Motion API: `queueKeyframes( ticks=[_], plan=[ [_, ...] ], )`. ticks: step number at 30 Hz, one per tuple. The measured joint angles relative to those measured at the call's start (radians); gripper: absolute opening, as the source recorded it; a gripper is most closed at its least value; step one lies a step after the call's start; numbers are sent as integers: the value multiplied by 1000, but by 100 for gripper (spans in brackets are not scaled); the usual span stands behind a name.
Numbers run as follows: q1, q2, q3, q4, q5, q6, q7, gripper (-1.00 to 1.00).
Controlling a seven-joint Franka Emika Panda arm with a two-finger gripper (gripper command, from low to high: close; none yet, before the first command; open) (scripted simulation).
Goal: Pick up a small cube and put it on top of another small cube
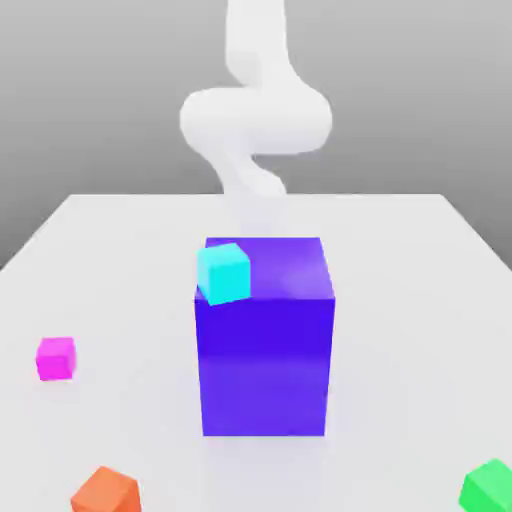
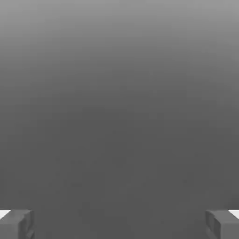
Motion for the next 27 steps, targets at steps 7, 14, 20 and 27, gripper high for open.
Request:
queueKeyframes(
  ticks=[7,14,20,27],
  plan=[
    [-187,222,-39,-108,-63,130,177,0],
    [-340,438,-121,-213,-103,257,334,0],
    [-442,623,-216,-304,-75,369,423,0],
    [-584,850,-225,-386,129,510,386,0]
  ],
)
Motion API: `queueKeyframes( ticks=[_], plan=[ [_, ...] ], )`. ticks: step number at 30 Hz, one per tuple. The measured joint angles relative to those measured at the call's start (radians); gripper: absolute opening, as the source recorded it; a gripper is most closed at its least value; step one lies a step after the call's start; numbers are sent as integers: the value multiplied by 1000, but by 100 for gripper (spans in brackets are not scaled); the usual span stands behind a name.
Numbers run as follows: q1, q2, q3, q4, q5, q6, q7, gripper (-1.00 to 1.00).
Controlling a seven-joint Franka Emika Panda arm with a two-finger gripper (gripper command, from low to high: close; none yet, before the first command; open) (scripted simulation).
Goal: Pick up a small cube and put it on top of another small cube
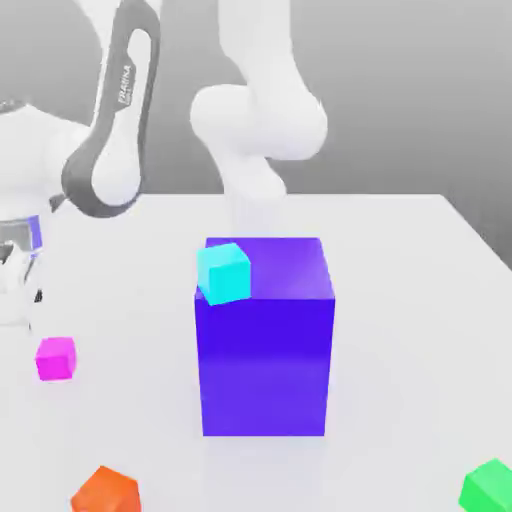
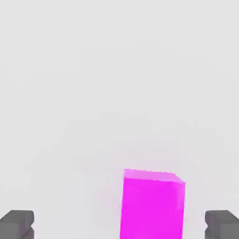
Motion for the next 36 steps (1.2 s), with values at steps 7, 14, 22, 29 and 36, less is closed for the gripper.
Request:
queueKeyframes(
  ticks=[7,14,22,29,36],
  plan=[
    [-111,200,137,36,129,156,-93,-100],
    [-102,173,124,30,112,136,-78,-100],
    [-7,-19,58,25,-105,-69,72,-100],
    [141,4,112,141,-308,-227,186,-100],
    [282,32,181,263,-505,-390,296,-100]
  ],
)
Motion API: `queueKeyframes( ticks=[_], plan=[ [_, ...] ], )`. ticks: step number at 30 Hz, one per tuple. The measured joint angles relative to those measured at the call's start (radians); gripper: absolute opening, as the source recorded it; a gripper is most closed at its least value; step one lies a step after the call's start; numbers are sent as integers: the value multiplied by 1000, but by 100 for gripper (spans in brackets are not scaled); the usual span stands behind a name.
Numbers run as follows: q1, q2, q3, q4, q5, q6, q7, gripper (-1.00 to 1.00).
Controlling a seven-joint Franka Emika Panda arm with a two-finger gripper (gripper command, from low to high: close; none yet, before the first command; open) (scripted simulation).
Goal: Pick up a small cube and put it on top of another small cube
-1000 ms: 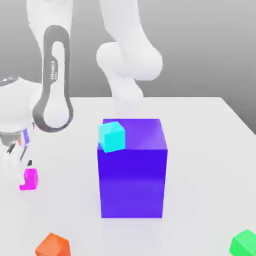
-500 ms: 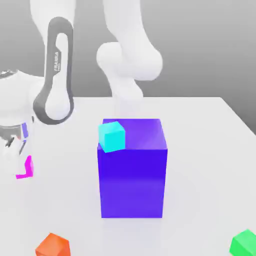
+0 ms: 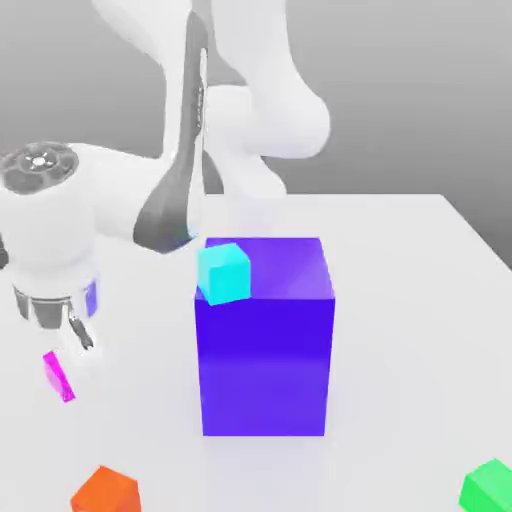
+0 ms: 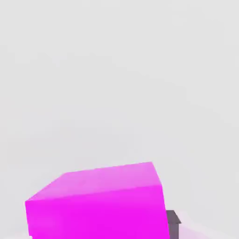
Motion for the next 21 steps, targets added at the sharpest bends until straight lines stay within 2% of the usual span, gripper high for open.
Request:
queueKeyframes(
  ticks=[6,14,16,21],
  plan=[
    [189,75,133,127,-96,-88,112,-100],
    [409,162,299,257,-114,-123,214,-100],
    [451,181,347,285,-83,-109,224,-100],
    [459,195,457,298,73,-29,192,-100]
  ],
)
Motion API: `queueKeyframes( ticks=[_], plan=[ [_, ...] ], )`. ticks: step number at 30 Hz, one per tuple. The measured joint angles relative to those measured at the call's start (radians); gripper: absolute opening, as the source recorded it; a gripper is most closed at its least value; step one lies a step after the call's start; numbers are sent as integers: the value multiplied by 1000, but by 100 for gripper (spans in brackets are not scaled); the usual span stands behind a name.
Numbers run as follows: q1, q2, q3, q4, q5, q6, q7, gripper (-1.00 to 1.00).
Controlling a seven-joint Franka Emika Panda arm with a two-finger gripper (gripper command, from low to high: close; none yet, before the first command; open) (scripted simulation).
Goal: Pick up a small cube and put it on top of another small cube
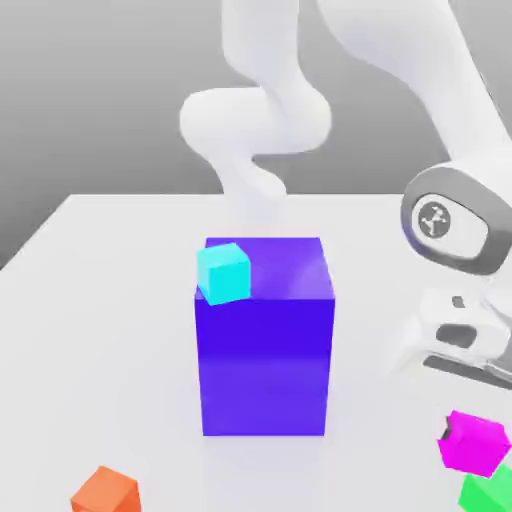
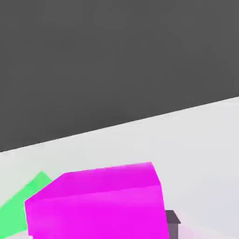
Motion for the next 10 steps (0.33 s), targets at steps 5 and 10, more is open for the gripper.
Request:
queueKeyframes(
  ticks=[5,10],
  plan=[
    [9,98,-13,-3,12,130,16,-100],
    [19,123,-27,-1,-4,152,28,100]
  ],
)
